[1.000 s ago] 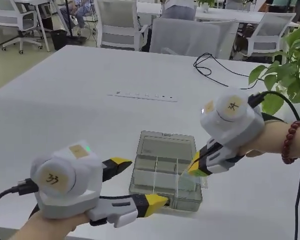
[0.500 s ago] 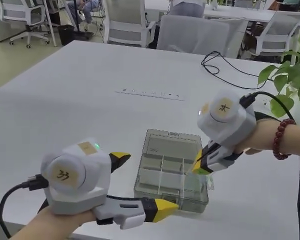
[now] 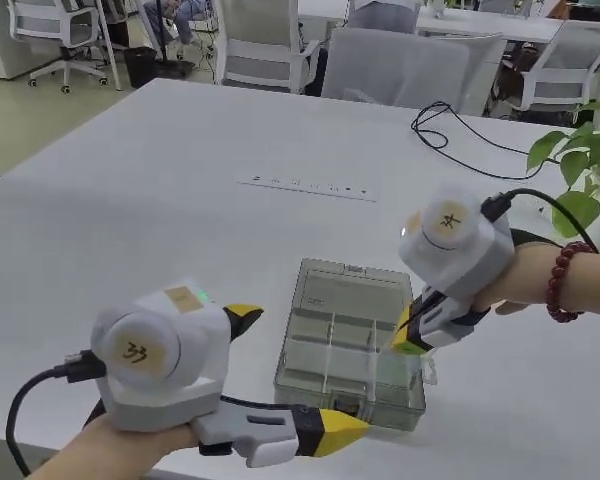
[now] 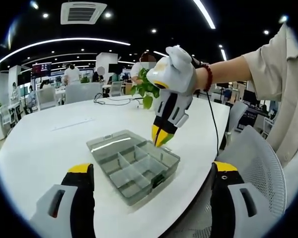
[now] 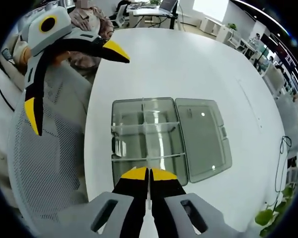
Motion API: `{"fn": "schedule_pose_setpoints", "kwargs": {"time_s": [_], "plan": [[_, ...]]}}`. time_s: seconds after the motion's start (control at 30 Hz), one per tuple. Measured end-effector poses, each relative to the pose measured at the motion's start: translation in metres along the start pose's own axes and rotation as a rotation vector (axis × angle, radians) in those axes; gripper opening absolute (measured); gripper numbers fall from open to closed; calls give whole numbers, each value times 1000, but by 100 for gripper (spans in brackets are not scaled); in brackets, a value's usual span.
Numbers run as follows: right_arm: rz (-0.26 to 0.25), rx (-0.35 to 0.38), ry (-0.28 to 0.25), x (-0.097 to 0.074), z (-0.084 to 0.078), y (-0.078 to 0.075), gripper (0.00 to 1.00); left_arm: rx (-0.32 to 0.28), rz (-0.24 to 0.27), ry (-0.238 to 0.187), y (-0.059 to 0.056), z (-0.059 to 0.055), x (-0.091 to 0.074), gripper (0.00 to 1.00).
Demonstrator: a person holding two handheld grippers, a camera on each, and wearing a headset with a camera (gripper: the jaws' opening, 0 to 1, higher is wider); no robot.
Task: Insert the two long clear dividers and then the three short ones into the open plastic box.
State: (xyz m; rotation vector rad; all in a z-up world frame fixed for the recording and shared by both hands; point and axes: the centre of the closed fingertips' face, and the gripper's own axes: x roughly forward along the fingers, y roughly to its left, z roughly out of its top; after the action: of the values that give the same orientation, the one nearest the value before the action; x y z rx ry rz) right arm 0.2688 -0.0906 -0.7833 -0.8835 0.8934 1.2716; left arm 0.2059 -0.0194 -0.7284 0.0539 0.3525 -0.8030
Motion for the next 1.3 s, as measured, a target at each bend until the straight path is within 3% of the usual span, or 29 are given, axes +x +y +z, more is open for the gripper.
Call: {"fn": "schedule_pose_setpoints", "kwargs": {"time_s": [0.33,0.7,1.3], "plan": [[11,-41,36,6,0,0,2,-5,-4,-2,0,-1,0,100],[55,-75,125,17,-1,0,2,6,-9,1,-2,-2,1,99],[78,-71,165,35,-10,1,2,11,8,-1,2,-2,-1,97]]}}
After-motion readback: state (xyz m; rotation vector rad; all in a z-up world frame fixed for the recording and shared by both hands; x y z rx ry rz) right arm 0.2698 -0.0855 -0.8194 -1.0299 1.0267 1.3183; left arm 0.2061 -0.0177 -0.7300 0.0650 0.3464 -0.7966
